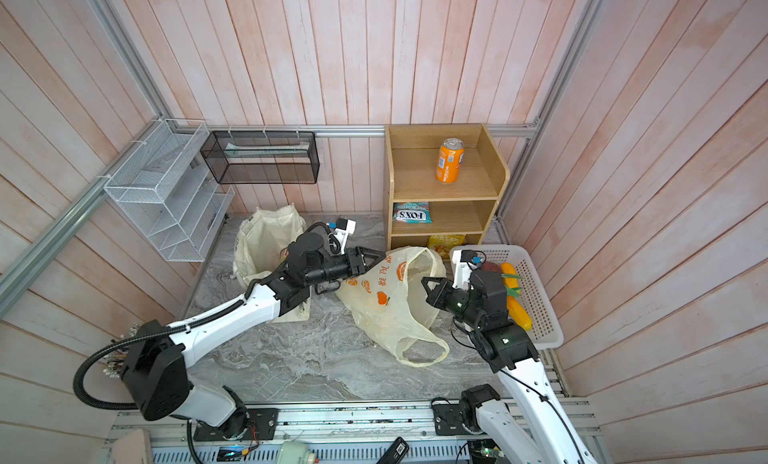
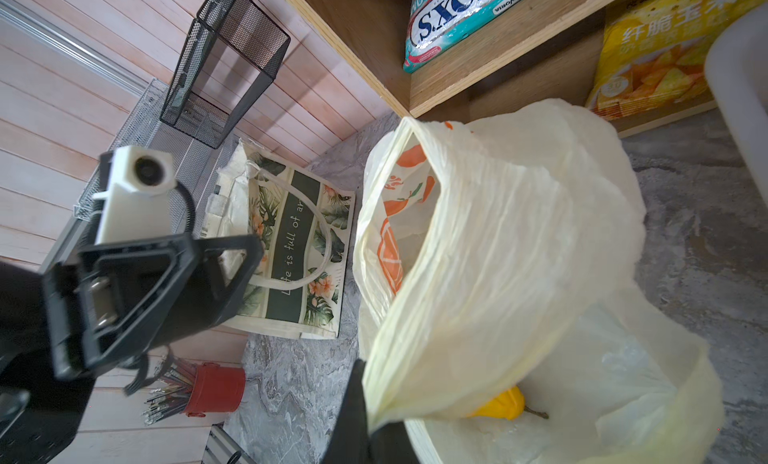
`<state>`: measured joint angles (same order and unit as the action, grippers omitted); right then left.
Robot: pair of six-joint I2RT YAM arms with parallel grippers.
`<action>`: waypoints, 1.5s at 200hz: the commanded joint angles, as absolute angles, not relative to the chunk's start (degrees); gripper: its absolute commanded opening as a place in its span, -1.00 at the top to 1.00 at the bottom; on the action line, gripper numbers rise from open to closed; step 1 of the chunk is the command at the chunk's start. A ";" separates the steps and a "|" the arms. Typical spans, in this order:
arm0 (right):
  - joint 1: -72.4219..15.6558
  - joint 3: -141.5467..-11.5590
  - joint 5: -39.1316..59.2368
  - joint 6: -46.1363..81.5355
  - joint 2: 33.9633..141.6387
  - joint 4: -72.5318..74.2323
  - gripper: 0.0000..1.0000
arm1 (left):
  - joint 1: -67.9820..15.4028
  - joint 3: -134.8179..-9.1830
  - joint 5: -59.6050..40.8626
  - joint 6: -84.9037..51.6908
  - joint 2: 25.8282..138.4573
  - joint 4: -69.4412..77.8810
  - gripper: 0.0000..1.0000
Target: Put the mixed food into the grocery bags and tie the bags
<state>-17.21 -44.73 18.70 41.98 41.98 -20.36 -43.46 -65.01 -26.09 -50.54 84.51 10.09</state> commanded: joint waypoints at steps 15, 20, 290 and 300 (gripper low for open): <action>-17.14 -44.38 16.12 40.70 43.41 -18.75 1.00 | -53.89 -63.01 -18.08 -39.36 83.09 -2.21 -0.04; -17.07 -44.35 16.00 40.69 43.57 -18.70 1.00 | -55.76 -63.09 -17.31 -38.53 83.56 -3.12 -0.06; -16.17 -42.28 14.75 40.87 44.03 -18.57 1.00 | -74.33 -81.22 -4.40 -22.23 115.38 -11.65 -0.07; -16.04 -42.28 14.72 40.87 44.09 -18.56 1.00 | -74.36 -80.91 -4.31 -22.31 115.70 -11.07 0.08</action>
